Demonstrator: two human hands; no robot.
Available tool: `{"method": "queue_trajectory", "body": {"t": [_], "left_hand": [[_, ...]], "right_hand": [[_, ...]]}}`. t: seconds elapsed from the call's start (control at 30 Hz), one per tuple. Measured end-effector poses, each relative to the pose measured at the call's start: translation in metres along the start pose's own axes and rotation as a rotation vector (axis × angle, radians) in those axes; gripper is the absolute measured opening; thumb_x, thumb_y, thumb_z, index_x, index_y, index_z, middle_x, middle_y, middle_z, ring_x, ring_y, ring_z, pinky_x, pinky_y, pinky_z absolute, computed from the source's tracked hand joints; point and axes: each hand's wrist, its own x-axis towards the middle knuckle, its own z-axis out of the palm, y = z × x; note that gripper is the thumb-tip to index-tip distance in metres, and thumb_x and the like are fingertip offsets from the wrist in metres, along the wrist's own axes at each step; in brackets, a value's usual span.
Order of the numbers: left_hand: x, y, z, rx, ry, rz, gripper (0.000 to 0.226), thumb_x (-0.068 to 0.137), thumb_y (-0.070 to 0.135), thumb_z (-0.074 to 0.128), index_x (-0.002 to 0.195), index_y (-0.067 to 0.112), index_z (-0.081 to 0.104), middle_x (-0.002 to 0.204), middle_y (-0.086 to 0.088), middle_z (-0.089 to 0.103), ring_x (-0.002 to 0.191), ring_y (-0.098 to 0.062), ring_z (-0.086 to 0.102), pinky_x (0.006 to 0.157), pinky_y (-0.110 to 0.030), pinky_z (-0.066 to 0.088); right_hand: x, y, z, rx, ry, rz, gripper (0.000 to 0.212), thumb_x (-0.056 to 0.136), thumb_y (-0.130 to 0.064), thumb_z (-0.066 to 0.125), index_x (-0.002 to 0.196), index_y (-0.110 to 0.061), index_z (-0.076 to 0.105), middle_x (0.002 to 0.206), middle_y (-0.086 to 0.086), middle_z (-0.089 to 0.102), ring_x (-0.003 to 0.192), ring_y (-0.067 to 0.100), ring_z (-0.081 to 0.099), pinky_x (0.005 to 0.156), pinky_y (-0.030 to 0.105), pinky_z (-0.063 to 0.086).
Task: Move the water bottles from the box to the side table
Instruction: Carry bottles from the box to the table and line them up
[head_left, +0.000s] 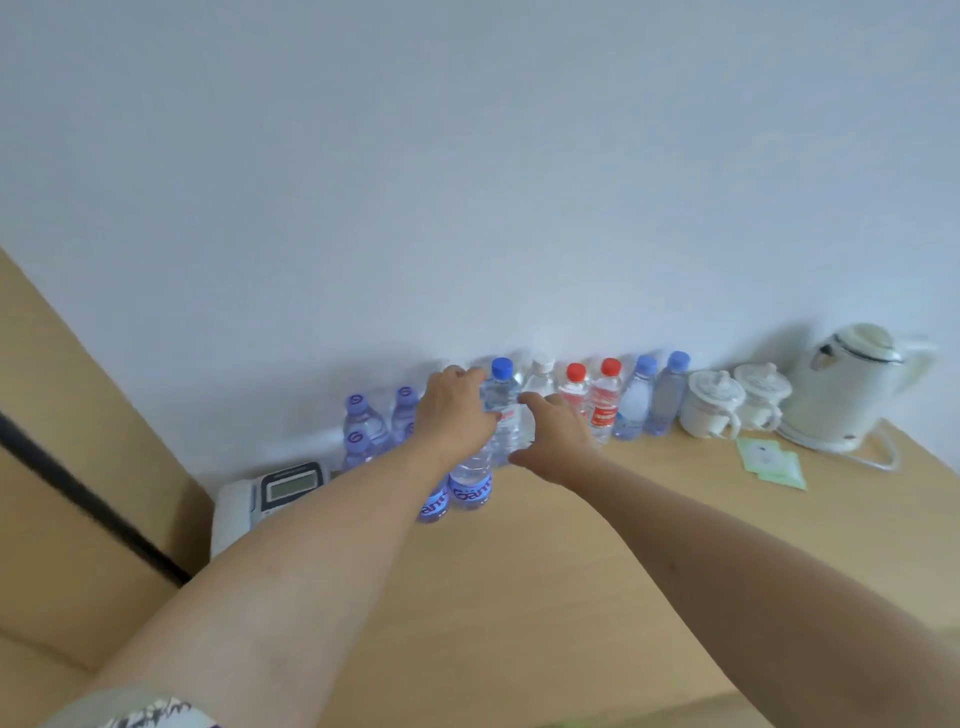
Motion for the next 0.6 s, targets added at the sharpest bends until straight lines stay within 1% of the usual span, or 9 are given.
{"method": "queue_trajectory", "body": {"t": [0.1,0.17,0.27,0.37,0.47,0.53,0.6], "left_hand": [[0.0,0.039,0.019,-0.01,-0.068,0.139,0.053,0.087,0.034,0.077,0.134,0.015,0.061,0.13,-0.013,0.059,0.126,-0.034,0.048,0.101,-0.041,0.046],[-0.004,0.073,0.032,-0.03,-0.101,0.237,0.051,0.086,0.033,0.077,0.132,0.015,0.063,0.13,-0.013,0.06,0.127,-0.034,0.049,0.101,-0.041,0.047],[-0.016,0.131,0.054,-0.011,-0.166,0.38,0.051,0.084,0.042,0.077,0.127,0.017,0.065,0.13,-0.011,0.06,0.125,-0.033,0.051,0.098,-0.042,0.049],[-0.034,0.191,0.075,0.011,-0.241,0.518,0.058,0.083,0.043,0.077,0.134,0.02,0.06,0.138,-0.01,0.057,0.13,-0.031,0.047,0.103,-0.041,0.046],[-0.059,0.251,0.097,0.031,-0.299,0.638,0.065,0.085,0.044,0.076,0.142,0.023,0.052,0.145,-0.006,0.051,0.136,-0.029,0.041,0.108,-0.043,0.042],[-0.08,0.294,0.112,0.056,-0.327,0.719,0.069,0.086,0.045,0.075,0.146,0.025,0.047,0.149,-0.005,0.047,0.138,-0.028,0.038,0.11,-0.042,0.04],[-0.106,0.34,0.13,0.072,-0.353,0.793,0.073,0.086,0.047,0.074,0.149,0.025,0.044,0.152,-0.006,0.045,0.141,-0.028,0.036,0.112,-0.04,0.039]], "right_hand": [[-0.03,0.03,-0.02,-0.079,0.051,0.101,0.08,0.078,-0.03,0.082,0.147,-0.025,0.042,0.139,0.007,0.05,0.132,0.031,0.044,0.102,0.042,0.044],[-0.055,0.054,-0.038,-0.121,0.093,0.194,0.081,0.077,-0.034,0.083,0.146,-0.027,0.042,0.138,0.006,0.049,0.13,0.031,0.044,0.102,0.043,0.044],[-0.096,0.093,-0.067,-0.172,0.149,0.334,0.082,0.075,-0.038,0.084,0.145,-0.028,0.042,0.138,0.004,0.048,0.129,0.031,0.045,0.099,0.043,0.045],[-0.142,0.134,-0.094,-0.176,0.217,0.473,0.08,0.075,-0.038,0.083,0.142,-0.028,0.042,0.135,0.003,0.047,0.126,0.029,0.044,0.096,0.042,0.043],[-0.192,0.173,-0.116,-0.154,0.267,0.598,0.081,0.076,-0.036,0.08,0.145,-0.029,0.039,0.14,0.004,0.045,0.129,0.029,0.041,0.098,0.043,0.042],[-0.227,0.199,-0.131,-0.142,0.301,0.673,0.082,0.076,-0.036,0.08,0.147,-0.028,0.038,0.144,0.006,0.043,0.131,0.029,0.04,0.099,0.043,0.041],[-0.267,0.227,-0.147,-0.139,0.338,0.743,0.082,0.076,-0.038,0.079,0.147,-0.029,0.038,0.144,0.006,0.043,0.131,0.03,0.039,0.099,0.043,0.041]]}}
